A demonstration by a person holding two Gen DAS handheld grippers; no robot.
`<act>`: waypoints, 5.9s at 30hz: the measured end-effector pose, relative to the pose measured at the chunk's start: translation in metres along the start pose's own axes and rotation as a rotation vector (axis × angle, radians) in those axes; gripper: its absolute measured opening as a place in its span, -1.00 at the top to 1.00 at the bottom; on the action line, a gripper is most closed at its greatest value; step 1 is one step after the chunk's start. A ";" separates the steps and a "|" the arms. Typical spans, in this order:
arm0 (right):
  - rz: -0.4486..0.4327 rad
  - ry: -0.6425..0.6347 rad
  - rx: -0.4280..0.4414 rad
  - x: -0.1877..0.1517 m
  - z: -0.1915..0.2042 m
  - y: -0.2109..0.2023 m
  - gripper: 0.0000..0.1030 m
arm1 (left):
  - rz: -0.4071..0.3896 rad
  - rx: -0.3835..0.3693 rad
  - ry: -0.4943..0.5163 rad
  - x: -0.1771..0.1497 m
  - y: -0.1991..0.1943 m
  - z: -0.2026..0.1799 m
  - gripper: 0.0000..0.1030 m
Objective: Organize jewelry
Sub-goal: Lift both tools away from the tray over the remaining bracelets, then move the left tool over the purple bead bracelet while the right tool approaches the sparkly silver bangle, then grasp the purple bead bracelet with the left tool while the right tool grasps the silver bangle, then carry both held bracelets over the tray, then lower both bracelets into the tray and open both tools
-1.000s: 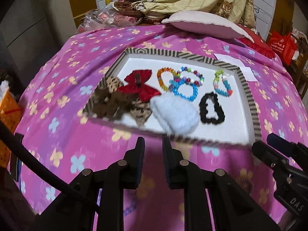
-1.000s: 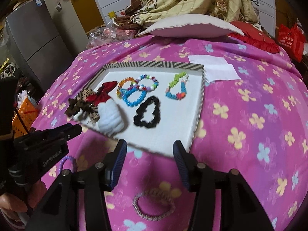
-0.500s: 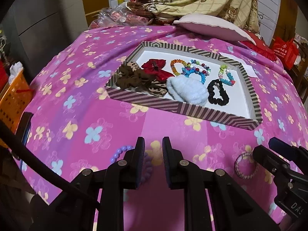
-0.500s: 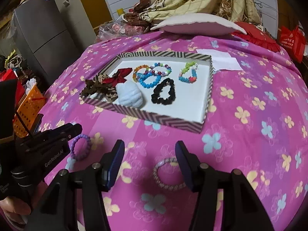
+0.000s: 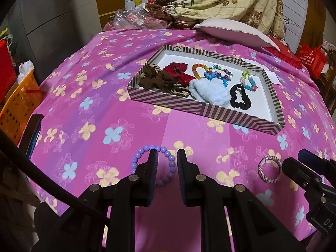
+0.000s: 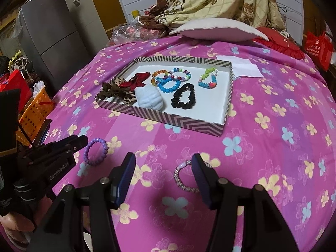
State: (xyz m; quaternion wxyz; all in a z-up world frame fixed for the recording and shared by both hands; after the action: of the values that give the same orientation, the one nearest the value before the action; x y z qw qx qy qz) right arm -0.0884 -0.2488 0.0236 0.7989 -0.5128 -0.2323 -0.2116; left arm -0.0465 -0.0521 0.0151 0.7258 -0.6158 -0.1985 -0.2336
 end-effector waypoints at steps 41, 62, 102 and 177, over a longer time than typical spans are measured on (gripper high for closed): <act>0.032 -0.009 -0.008 -0.013 0.003 0.001 -0.21 | 0.023 0.018 0.001 -0.016 0.002 0.002 0.25; 0.100 0.071 -0.120 -0.027 -0.072 0.015 -0.21 | 0.172 -0.083 -0.190 -0.013 0.042 0.079 0.07; 0.045 -0.114 -0.113 -0.007 -0.040 0.013 0.86 | 0.148 -0.155 -0.085 0.005 0.042 0.060 0.43; 0.029 -0.093 -0.035 0.093 -0.082 0.067 0.05 | 0.143 0.004 0.017 0.249 0.205 -0.041 0.35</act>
State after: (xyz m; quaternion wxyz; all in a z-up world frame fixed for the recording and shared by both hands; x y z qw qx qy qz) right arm 0.0382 -0.3074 -0.0001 0.7812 -0.5392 -0.2581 -0.1801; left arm 0.2751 -0.0891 -0.0121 0.7435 -0.6251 -0.1483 -0.1858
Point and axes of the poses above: each gripper's, at about its wrist camera, not at the fingertips, and y roughly the way its jaws point, z to its left, x to its top, the point moved 1 cm from there along y, roughly the way its jaws point, and after that the axes turned 11 degrees about x, right-handed, at the moved point
